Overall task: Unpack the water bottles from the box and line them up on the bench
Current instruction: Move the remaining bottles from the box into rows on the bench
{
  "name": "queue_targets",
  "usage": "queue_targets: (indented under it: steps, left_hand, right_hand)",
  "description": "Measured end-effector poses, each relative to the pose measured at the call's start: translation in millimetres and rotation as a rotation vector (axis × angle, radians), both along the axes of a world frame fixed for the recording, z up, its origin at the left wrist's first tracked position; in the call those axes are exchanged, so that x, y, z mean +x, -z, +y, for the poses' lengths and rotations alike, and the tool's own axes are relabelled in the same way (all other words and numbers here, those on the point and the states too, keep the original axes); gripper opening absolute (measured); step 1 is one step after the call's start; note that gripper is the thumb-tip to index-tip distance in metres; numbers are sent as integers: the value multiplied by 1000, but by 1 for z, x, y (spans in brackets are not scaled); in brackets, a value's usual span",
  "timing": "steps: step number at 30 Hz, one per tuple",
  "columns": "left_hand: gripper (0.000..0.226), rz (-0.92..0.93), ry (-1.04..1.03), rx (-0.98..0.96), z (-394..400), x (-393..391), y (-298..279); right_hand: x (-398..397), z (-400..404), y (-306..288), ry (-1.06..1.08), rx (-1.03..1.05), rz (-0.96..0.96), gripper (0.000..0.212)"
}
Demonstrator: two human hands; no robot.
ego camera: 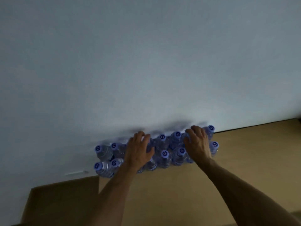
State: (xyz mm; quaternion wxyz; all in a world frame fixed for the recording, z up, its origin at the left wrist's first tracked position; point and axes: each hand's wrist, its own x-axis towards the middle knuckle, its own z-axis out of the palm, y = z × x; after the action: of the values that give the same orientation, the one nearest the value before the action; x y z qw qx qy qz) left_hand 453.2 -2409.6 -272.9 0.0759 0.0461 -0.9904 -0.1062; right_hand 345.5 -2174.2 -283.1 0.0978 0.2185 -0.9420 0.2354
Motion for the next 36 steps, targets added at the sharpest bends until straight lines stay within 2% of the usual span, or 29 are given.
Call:
queue_targets:
  steps: [2,4,6,8,10,14,18,24,27,30,33,34,36]
  left_hand:
    - [50,-22,23,80,30,-15,6]
    - [41,20,-76,282,57,-26,12]
    - [31,88,-182,503,79,-36,19]
    - [33,124,-299,607,97,-42,27]
    - [39,140,-416,621,108,-46,35]
    - [42,133,-585,617,114,-57,41]
    - [27,78,-609,590,115,-66,40]
    - [16,94,-606,620,113,-66,39]
    - [30,-23,-568,569,112,-63,31]
    - [28,23,-441,374,101,-51,16]
    - [34,137,-302,98,77,-26,4]
    - [41,117,-258,32,67,-16,4]
    - [69,-48,-166,-66,50,5,8]
  right_hand:
    - [2,-10,3,-83,15,-32,23]
    - [-1,-10,7,-91,-15,-32,26]
    - [-6,-6,12,-25,-86,-49,31]
    - [-11,-5,15,96,-191,-128,34]
    - [-14,-11,17,209,-247,-217,33]
    - [-13,-22,23,255,-91,-246,30]
    - [-19,-17,24,323,56,-372,28]
    - [-22,-14,24,227,148,-403,21]
    - [-26,-14,14,265,134,-461,26]
    - [-18,-24,3,278,222,-323,35]
    - [2,-45,-4,10,140,-90,26]
    - [9,-53,-5,-113,129,-33,22]
    - [19,-68,-3,-289,129,11,25]
